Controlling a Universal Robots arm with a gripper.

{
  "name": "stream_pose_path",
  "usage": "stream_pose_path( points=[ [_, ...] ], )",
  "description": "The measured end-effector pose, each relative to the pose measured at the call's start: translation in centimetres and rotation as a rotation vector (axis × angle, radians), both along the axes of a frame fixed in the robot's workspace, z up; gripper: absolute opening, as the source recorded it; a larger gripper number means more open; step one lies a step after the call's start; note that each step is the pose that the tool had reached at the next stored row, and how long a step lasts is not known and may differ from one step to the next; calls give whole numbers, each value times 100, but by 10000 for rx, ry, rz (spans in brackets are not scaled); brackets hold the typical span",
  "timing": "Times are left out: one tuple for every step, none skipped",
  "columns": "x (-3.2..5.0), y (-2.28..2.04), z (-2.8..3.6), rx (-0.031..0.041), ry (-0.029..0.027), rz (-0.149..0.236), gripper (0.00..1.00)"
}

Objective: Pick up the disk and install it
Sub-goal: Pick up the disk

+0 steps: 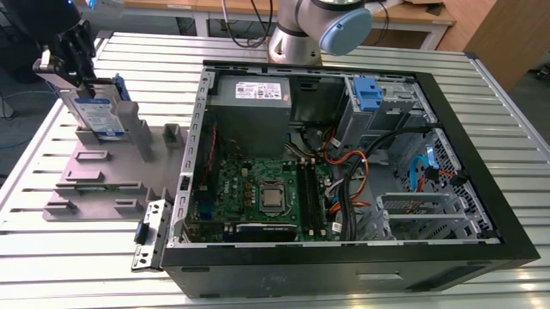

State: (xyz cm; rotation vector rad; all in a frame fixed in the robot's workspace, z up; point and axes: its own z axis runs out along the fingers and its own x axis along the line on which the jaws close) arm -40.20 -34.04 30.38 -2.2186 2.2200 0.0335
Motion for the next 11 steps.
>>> stream_pose_path(
  points=[
    [0, 0, 18, -1, 2, 0, 35],
    [0, 0, 36, -1, 1, 0, 35],
    [0, 0, 56, -1, 2, 0, 35],
    [0, 0, 76, 0, 0, 0, 35],
    [0, 0, 94, -1, 1, 0, 35],
    [0, 0, 102, -1, 2, 0, 35],
    [0, 0, 104, 0, 0, 0, 35],
    [0, 0, 109, -1, 1, 0, 35],
    [0, 0, 113, -2, 1, 0, 35],
    [0, 0, 113, -2, 1, 0, 35],
    [0, 0, 113, -2, 1, 0, 35]
  ],
)
